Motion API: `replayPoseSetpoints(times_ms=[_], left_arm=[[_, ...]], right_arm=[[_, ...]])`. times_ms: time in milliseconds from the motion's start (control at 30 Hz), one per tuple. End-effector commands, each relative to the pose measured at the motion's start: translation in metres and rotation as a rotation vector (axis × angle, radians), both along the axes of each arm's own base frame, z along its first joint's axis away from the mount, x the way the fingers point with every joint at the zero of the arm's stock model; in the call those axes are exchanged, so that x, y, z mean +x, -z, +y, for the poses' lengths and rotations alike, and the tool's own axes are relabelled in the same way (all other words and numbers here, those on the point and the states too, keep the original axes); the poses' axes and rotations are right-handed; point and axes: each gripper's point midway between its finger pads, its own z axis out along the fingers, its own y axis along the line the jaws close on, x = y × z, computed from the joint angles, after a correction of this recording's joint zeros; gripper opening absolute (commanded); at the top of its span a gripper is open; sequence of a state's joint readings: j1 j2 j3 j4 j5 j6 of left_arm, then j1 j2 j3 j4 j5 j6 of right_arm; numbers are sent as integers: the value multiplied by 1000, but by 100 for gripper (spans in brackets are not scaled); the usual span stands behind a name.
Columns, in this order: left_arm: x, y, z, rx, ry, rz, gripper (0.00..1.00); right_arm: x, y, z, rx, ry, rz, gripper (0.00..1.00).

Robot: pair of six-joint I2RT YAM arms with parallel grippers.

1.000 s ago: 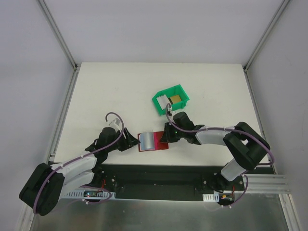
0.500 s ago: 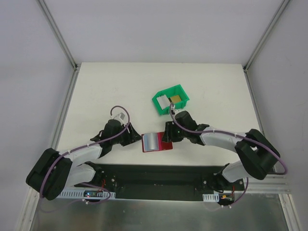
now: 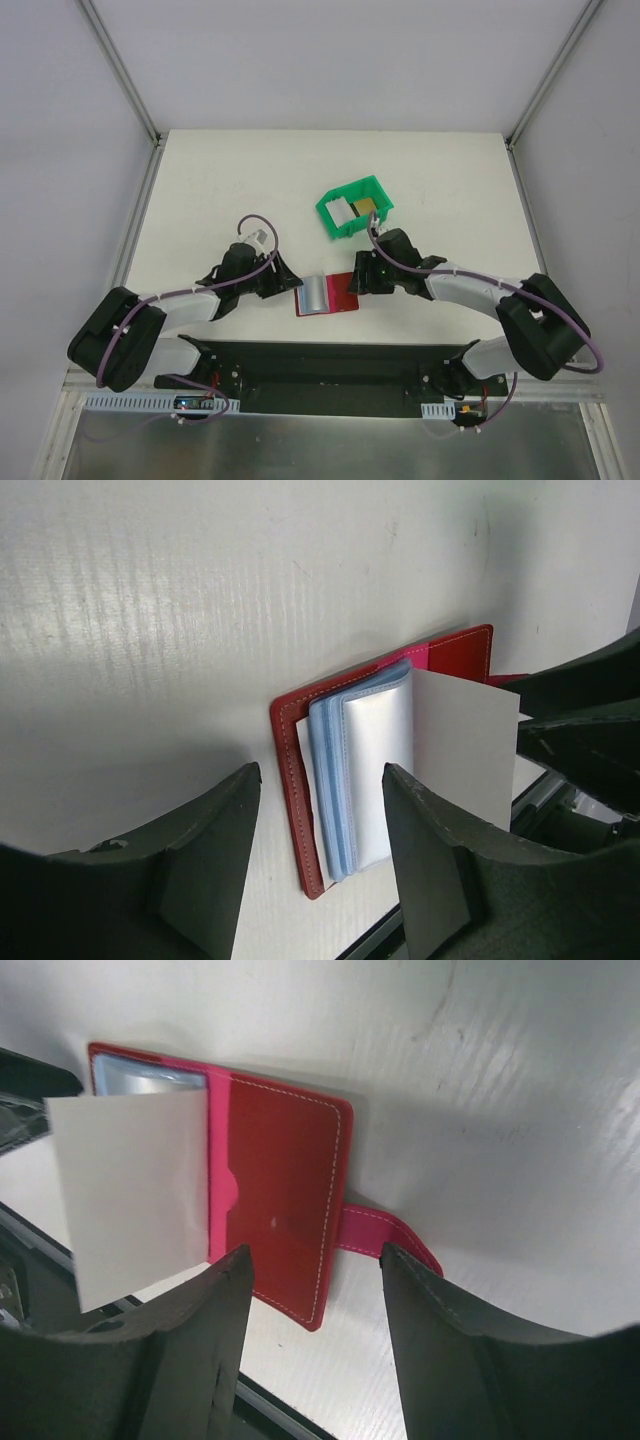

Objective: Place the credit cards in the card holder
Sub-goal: Open the card holder at the center of the board.

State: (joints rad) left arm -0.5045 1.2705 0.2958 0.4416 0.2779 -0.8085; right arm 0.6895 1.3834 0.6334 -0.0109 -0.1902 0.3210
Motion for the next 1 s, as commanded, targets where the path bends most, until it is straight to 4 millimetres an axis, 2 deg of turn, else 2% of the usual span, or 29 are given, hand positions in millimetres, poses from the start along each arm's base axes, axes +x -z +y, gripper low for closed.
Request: replayPoseSetpoints(times_ms=[0,100,400,467,533,600,700,767,867,967], left_arm=[[-22,29,8,84,53,91,53],[-23,32,7,83,60,101,52],[-25,37,1,61,65,123,49],[-25,37,1,58,66,124,49],[-24,36,1,56,60,115,48],[-24,34,3,60,51,104,48],[-22,32,11,93,29,83,53],[-20,29,15,108,19,58,57],[-18,24,16,111,18,26,62],[-21,24,17,105,21,26,64]], right_arm=[[-6,6,14,50,-51,53,57],[-6,9,19,60,-70,66,55],[-8,1,39,182,-89,88,36],[-6,-2,38,181,-86,75,28],[-4,-3,35,171,-76,62,10],[-4,-6,33,167,-75,46,1],[-1,-14,29,175,-69,24,0],[-6,-24,31,211,-128,4,0],[-23,-34,32,236,-263,-22,0],[-41,-29,24,235,-316,5,0]])
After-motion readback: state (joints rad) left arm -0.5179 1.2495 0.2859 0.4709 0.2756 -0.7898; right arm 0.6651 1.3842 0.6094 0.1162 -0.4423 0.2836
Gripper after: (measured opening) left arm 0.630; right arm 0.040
